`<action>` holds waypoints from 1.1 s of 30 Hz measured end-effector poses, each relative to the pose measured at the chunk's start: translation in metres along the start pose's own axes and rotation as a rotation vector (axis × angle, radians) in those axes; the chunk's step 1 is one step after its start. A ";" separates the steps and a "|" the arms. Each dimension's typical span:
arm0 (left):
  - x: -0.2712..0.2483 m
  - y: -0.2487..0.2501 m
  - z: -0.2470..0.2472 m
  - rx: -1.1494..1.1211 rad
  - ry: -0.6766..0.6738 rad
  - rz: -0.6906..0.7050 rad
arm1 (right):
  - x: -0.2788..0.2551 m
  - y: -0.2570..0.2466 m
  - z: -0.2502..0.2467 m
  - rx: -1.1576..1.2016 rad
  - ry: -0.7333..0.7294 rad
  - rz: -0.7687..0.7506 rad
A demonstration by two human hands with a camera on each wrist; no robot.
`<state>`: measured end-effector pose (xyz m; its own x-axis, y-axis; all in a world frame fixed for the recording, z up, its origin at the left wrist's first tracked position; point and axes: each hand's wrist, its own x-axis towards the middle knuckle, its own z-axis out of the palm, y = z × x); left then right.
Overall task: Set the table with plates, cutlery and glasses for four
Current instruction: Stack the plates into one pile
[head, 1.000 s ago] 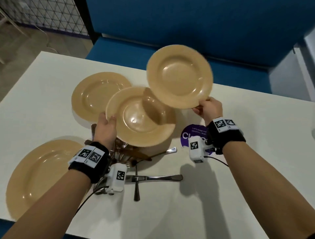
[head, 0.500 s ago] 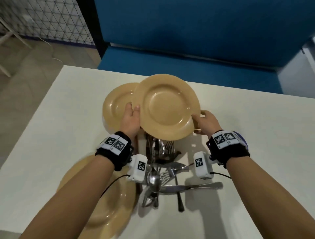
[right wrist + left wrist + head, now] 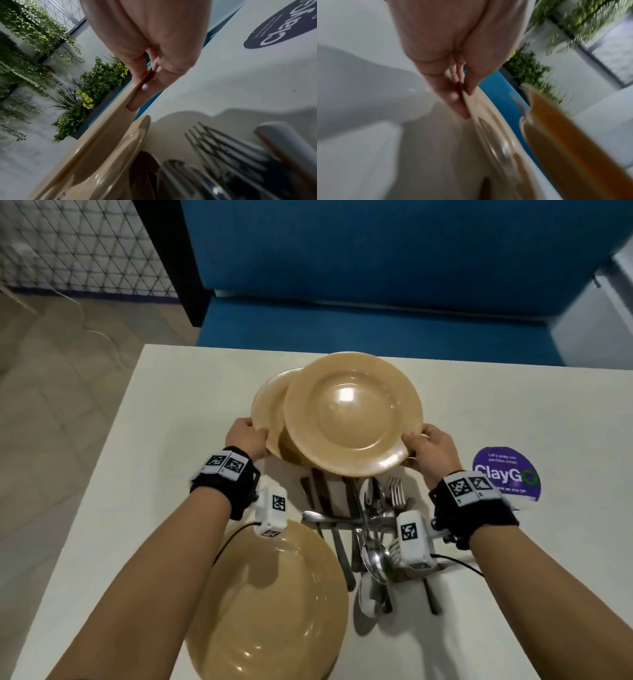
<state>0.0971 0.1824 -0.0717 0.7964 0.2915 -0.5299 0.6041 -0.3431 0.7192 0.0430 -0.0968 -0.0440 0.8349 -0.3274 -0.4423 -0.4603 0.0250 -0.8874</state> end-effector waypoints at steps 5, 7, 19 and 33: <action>-0.021 0.000 -0.022 -0.232 -0.022 0.139 | -0.010 -0.005 0.015 -0.020 -0.002 -0.029; -0.039 -0.004 -0.030 -0.281 -0.075 0.192 | -0.017 -0.009 0.021 -0.066 -0.048 -0.028; -0.104 -0.066 -0.065 0.131 -0.048 0.303 | -0.073 0.013 0.016 0.043 -0.099 0.071; -0.112 -0.103 -0.103 0.117 -0.101 0.205 | -0.107 0.014 0.024 0.129 -0.227 -0.016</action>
<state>-0.0567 0.2773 -0.0400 0.8979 0.1164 -0.4246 0.4240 -0.4885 0.7626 -0.0455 -0.0390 -0.0116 0.8949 -0.1083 -0.4329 -0.4164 0.1461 -0.8973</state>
